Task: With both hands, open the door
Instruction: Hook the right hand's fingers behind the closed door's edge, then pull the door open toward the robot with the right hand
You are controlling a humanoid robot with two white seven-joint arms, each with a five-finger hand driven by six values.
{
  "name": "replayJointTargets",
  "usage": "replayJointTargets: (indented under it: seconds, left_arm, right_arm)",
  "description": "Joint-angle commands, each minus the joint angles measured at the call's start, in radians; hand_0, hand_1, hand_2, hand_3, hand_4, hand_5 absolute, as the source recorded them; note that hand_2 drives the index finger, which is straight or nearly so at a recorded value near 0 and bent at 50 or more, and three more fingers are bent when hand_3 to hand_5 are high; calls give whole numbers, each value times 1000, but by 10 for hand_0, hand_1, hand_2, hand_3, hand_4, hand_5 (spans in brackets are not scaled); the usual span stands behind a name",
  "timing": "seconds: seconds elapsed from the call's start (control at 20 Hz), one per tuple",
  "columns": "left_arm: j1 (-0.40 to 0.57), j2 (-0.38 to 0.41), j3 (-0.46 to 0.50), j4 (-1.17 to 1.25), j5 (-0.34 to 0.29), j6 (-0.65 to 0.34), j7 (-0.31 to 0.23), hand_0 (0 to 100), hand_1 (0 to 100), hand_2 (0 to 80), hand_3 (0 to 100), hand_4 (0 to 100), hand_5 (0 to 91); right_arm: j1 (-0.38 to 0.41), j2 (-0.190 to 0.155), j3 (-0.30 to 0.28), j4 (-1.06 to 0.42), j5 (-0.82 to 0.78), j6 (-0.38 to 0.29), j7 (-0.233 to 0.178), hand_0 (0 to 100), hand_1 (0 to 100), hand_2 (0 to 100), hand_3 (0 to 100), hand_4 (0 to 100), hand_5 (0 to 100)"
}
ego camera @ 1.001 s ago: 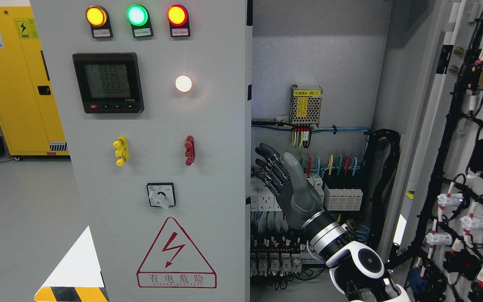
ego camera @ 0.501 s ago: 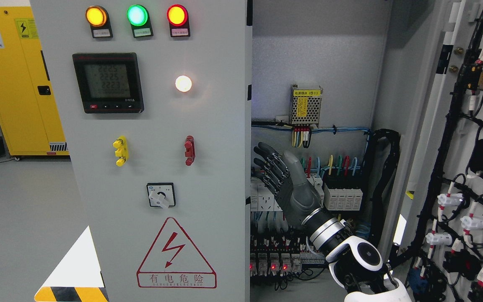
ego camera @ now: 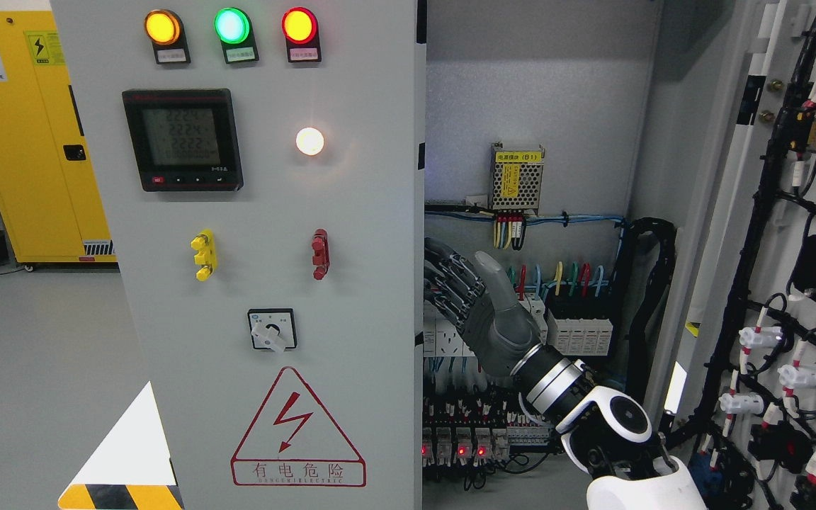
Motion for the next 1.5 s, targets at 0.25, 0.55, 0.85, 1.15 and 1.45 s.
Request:
replayJointTargets:
  seconds: [0.25,0.55,0.85,1.15,1.45]
  left_arm:
    - [-29,-18,2,18,0,0,0,0,0,0,0,0,0]
    - [-29,-18,0,17,0,0,0,0,0,0,0,0,0]
    - [-29,-18,0,17,0,0,0,0,0,0,0,0,0]
    - [-29,-18,2,17,0,0,0,0,0,0,0,0,0]
    - [-29,-18,2,17,0,0,0,0,0,0,0,0,0]
  right_arm:
    - [-53,-10,-10,101,-1,10,93,221,69,0,0,0,0]
    - [-66,-9,-11,118,-1,13,122,221,70,0,0,0,0]
    - [-93,-10,-16,172,-1,15,162,220,70,0,0,0,0]
    - [-113,-15,-44,187,1,16,255,220,70,0,0,0,0]
    - [-116,-15,-44,185,-1,16,282,221,69,0,0,0,0]
